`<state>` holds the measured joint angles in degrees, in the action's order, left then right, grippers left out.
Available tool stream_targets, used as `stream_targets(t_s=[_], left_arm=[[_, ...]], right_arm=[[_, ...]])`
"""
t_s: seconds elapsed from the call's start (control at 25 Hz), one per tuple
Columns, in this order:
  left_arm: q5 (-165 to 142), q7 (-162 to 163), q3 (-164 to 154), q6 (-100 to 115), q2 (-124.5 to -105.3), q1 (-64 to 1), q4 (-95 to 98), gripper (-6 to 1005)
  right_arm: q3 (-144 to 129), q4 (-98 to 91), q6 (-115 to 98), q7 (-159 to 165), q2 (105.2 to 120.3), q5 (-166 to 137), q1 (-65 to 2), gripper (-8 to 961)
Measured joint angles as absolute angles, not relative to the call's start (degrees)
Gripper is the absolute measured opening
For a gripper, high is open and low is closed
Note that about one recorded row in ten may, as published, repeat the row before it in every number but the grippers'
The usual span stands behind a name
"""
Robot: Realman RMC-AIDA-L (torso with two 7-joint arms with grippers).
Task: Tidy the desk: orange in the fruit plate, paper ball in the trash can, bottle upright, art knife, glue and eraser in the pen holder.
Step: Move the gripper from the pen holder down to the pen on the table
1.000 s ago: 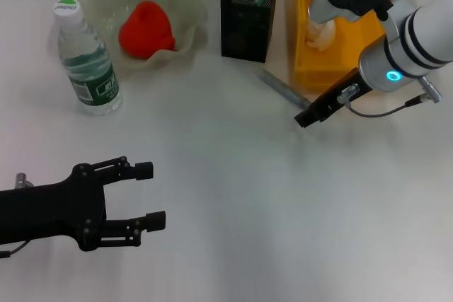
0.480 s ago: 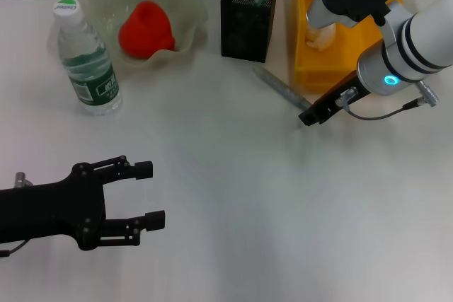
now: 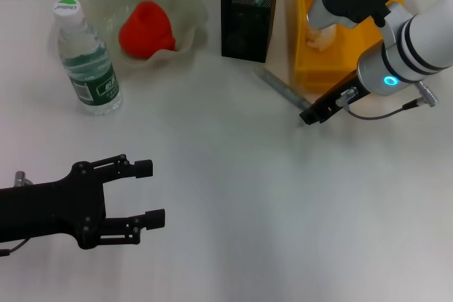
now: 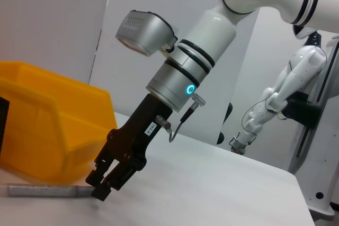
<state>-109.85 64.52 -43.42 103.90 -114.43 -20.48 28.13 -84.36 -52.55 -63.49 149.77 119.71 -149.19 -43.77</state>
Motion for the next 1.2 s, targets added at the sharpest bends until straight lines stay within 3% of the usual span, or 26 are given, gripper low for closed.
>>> stream_targets(t_s=[0.52,1.2], left_arm=[[-109.77,64.57,-43.42,103.89,-114.35,-20.63,28.12,860],[-109.78,64.6,-43.42,103.55,-114.29,-21.1,28.12,861]], right_arm=[[-85.52,-52.02,-61.5,149.76,119.71,-149.08,-43.86,315],[-85.52,-50.09,-60.37,149.53,119.61,-149.01,-44.49,178]])
